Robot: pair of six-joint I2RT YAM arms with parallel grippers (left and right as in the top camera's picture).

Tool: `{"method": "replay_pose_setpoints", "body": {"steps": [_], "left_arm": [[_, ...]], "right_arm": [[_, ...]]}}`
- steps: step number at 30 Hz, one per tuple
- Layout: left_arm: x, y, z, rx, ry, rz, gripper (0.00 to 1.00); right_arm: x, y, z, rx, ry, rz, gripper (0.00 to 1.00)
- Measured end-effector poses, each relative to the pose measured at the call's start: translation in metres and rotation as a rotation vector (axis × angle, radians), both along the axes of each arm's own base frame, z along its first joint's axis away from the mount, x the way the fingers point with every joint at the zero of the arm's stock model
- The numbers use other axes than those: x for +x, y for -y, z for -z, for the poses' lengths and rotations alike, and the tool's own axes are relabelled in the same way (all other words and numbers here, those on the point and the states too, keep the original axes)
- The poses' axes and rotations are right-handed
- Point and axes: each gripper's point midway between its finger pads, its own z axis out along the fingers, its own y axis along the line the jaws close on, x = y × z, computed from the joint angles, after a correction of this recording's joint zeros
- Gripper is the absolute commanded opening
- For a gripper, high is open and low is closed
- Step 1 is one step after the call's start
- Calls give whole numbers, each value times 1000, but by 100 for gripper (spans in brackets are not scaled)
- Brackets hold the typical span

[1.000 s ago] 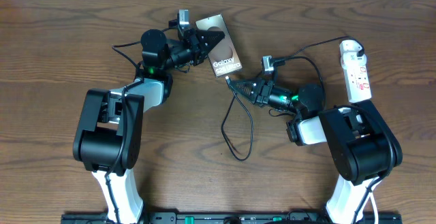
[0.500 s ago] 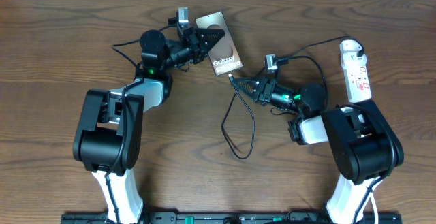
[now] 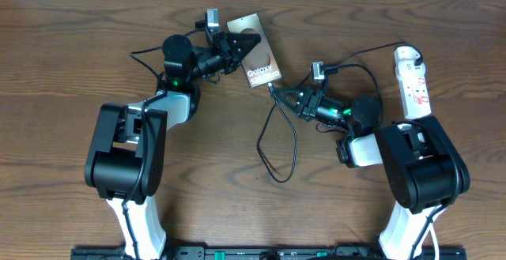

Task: Plug charger to phone and switch on socket
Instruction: 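Push the connector with the right gripper into the phone's bottom port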

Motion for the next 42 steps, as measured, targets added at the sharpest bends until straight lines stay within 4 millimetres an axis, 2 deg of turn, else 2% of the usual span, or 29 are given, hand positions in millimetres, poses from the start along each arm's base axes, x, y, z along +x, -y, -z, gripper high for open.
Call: {"method": "replay_pose_setpoints", "body": {"steps": [42], "left_arm": [[0, 5, 0, -1, 1, -3, 7]], "right_arm": [[0, -3, 0, 3, -1, 4, 1]]}}
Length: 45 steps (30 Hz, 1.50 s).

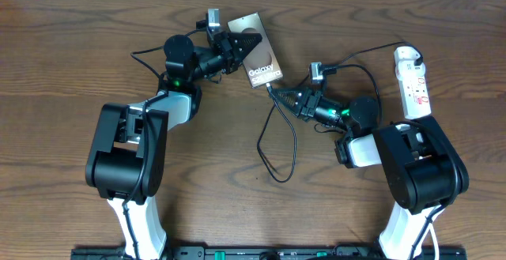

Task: Plug charger to phone and switch on socket
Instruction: 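Push the connector with the right gripper into the phone's bottom port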

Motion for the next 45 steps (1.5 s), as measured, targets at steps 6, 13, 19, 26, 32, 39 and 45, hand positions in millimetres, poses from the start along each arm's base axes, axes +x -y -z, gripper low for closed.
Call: {"method": "replay_pose_setpoints", "body": {"steps": [6, 13, 19, 26, 32, 39, 45], "left_arm": [[0, 1, 0, 0, 1, 0, 7], [0, 1, 0, 0, 2, 0, 7], [0, 1, 0, 2, 7, -3, 7], [1, 1, 0, 4, 10, -6, 7], [1, 1, 0, 5, 13, -8, 7], [4, 0, -1, 4, 12, -28, 7], [8, -2, -1, 1, 9, -55, 7]], "right_arm": [[0, 0, 0, 3, -10, -1, 1], [1, 0, 0, 9, -24, 1, 1], [1, 1, 0, 17, -44, 3, 1], [6, 6, 0, 27, -66, 24, 1], [12, 11, -1, 40, -86, 54, 1], [15, 11, -2, 50, -97, 78, 1], [19, 6, -3, 62, -98, 117, 1]]}}
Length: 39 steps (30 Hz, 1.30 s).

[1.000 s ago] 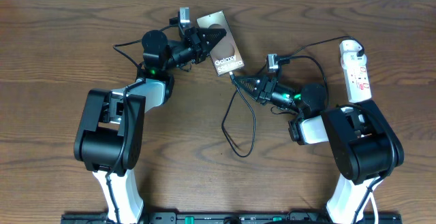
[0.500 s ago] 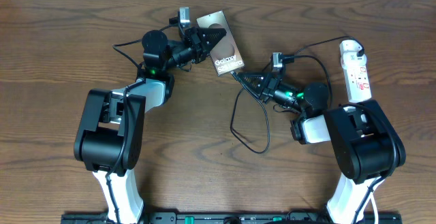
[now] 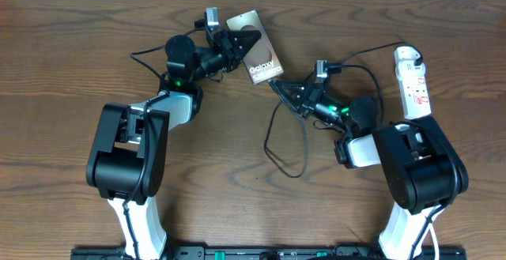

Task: Plug charger to phone and switch on socket
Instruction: 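Push the connector with the right gripper into the phone's bottom port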

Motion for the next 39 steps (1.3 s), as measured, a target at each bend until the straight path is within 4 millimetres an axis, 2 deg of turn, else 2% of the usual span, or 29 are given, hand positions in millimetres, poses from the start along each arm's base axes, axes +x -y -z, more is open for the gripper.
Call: {"method": "replay_pose_setpoints", "body": {"steps": [17, 26, 39], "left_arm": [[-4, 3, -1, -4, 1, 25, 7], [-17, 10, 23, 59, -66, 116, 7], [-19, 11, 22, 78, -31, 133, 7]], "right_arm": [[-2, -4, 0, -13, 29, 1, 1], [-12, -10, 10, -32, 16, -50, 1], [-13, -10, 10, -36, 21, -54, 1]]}}
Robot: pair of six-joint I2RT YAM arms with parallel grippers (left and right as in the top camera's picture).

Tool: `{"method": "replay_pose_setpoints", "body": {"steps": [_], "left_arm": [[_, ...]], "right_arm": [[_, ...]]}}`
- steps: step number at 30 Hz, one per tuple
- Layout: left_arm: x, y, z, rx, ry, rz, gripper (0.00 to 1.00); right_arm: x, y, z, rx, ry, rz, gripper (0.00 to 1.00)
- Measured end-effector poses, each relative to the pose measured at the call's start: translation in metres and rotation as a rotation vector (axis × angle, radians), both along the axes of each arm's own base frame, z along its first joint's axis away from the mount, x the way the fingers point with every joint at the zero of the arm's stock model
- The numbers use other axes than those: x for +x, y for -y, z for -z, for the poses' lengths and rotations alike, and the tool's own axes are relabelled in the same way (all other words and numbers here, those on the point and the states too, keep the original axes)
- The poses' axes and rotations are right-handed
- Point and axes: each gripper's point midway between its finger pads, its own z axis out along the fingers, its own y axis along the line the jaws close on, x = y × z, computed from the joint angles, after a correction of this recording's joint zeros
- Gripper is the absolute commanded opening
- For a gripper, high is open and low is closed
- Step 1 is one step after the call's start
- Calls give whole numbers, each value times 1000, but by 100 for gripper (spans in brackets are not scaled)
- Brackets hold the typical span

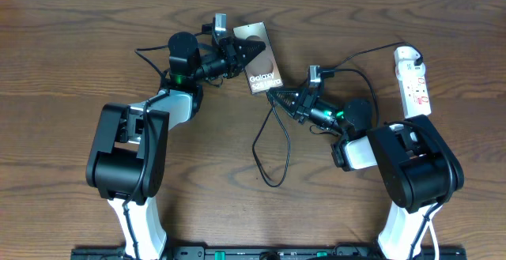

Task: Plug charger to phone and switch on socket
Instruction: 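Push the connector with the right gripper into the phone's bottom port, then release the connector and withdraw the right gripper from the phone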

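Note:
The brown Galaxy phone (262, 64) lies at the back middle of the table, its length running away from me. My left gripper (242, 51) comes in from the left and is shut on the phone's left edge. My right gripper (277, 97) is shut on the black charger plug, whose tip sits right at the phone's near end; whether it is inserted cannot be told. The black charger cable (269, 153) loops toward the front and runs back right to the white socket strip (413, 82) at the far right.
Both arm bases stand near the front edge, left (126, 153) and right (415, 169). A thin black lead (146, 52) trails from the left wrist. The wooden table (63, 94) lies bare to the left and in front.
The phone and my left gripper have shifted slightly right and toward the front, the phone turned straighter. My right gripper with the plug sits a little lower and left, and the cable loop swung left.
At the two oldest moments my left gripper held the phone while my right held the plug just below its near end. Then the phone was tilted and further back with the plug close at its end. Now both sit slightly nearer the front, plug still at the phone's end.

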Motion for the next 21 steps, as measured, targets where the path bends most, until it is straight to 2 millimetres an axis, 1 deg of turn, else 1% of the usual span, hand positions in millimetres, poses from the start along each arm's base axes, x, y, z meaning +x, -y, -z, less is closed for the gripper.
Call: {"method": "replay_pose_setpoints", "body": {"steps": [2, 3, 6, 7, 9, 10, 11, 12, 13, 17, 19, 20, 21], "left_arm": [[0, 0, 0, 2, 2, 0, 7], [0, 0, 1, 3, 0, 0, 8], [-1, 1, 4, 11, -13, 5, 7], [-2, 2, 6, 16, -17, 9, 7], [-5, 2, 9, 24, -15, 26, 8], [-7, 2, 10, 25, -18, 38, 7], [-8, 2, 11, 26, -19, 42, 7], [-9, 1, 11, 25, -23, 47, 7], [-9, -2, 12, 25, -23, 49, 7], [-1, -25, 14, 29, -28, 17, 7], [2, -34, 22, 42, -58, 2, 7], [1, -37, 29, 55, -88, -3, 7], [-1, -39, 37, 67, -122, -1, 7]], "right_arm": [[-1, 0, 0, -5, 11, -2, 2], [-1, 0, 0, -7, 14, -4, 20], [-3, -1, 0, -25, 57, -14, 57], [-5, -2, 0, -36, 82, -27, 71], [-6, 0, -4, -51, 132, -39, 82], [-4, 4, -8, -55, 159, -38, 92], [-4, 7, -12, -60, 186, -39, 97], [-3, 12, -18, -63, 215, -36, 99], [-2, 17, -25, -66, 242, -34, 99], [-3, 39, -55, -84, 359, -22, 99], [-2, 46, -59, -105, 363, -20, 99], [-1, 51, -59, -127, 350, -23, 99], [1, 54, -54, -144, 302, -23, 99]]}}
